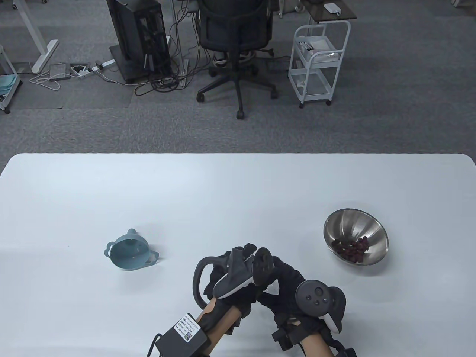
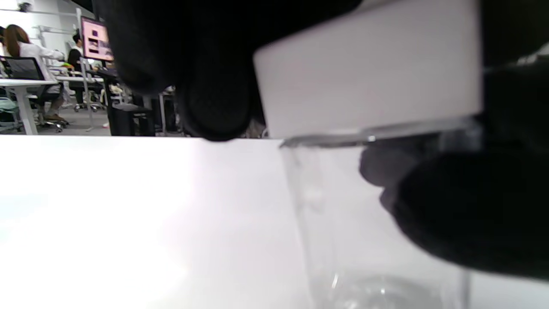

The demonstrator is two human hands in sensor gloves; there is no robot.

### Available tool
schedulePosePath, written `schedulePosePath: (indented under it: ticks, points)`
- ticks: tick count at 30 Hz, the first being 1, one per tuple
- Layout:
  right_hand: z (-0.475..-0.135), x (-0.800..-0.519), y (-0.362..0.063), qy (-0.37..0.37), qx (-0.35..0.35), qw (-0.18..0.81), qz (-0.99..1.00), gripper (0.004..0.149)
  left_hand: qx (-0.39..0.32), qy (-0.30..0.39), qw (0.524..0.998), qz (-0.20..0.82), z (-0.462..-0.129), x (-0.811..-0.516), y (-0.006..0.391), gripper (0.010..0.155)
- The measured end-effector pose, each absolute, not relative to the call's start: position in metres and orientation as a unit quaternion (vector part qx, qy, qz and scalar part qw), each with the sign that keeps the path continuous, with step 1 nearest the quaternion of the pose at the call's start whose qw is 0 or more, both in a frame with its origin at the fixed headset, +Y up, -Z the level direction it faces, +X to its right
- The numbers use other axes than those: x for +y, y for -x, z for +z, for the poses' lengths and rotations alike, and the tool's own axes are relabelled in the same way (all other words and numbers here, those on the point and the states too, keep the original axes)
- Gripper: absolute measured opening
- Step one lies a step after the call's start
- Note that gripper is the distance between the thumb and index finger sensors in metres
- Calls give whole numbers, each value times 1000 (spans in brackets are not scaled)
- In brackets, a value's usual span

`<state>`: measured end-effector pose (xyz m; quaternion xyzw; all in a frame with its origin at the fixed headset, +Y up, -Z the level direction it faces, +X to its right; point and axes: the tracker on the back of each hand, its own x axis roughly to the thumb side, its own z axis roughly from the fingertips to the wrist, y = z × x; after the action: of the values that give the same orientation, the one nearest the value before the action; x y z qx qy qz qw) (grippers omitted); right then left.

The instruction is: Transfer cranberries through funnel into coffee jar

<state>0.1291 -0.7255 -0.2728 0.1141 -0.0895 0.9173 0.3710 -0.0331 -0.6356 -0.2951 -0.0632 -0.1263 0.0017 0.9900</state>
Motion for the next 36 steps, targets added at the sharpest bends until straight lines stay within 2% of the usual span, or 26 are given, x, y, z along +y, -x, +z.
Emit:
schedulePosePath:
  ticks: [2, 6, 7, 10, 13, 15, 20, 25, 31, 36]
  points:
    - [-273, -726, -131, -112, -90, 381, 913, 93, -143, 82, 986, 29, -294, -635, 37, 93]
    - [-274, -724, -132, -114, -93, 400, 905, 93, -231, 80, 965, 95, -294, -623, 51, 90]
    - [-273, -724, -132, -114, -92, 401, 904, 93, -291, 75, 944, 133, -296, -620, 55, 87]
    - [-274, -724, -132, -115, -91, 407, 901, 93, -343, 71, 912, 211, -300, -613, 66, 85]
    - [-273, -724, -132, -118, -89, 411, 899, 93, -375, 99, 892, 234, -302, -614, 68, 86]
    - [-273, -724, -131, -123, -87, 416, 897, 93, -386, 121, 893, 196, -304, -616, 66, 89]
    - [-273, -724, -129, -149, -76, 429, 888, 93, -384, 135, 909, 93, -305, -617, 59, 91]
    - [-273, -724, -129, -155, -75, 426, 888, 93, -371, 121, 918, 66, -306, -616, 52, 87]
    - [-271, -723, -126, -139, -86, 401, 901, 93, -270, 49, 961, -7, -306, -618, 43, 92]
    - [-271, -724, -125, -128, -88, 378, 913, 93, -213, 49, 975, -42, -306, -622, 32, 97]
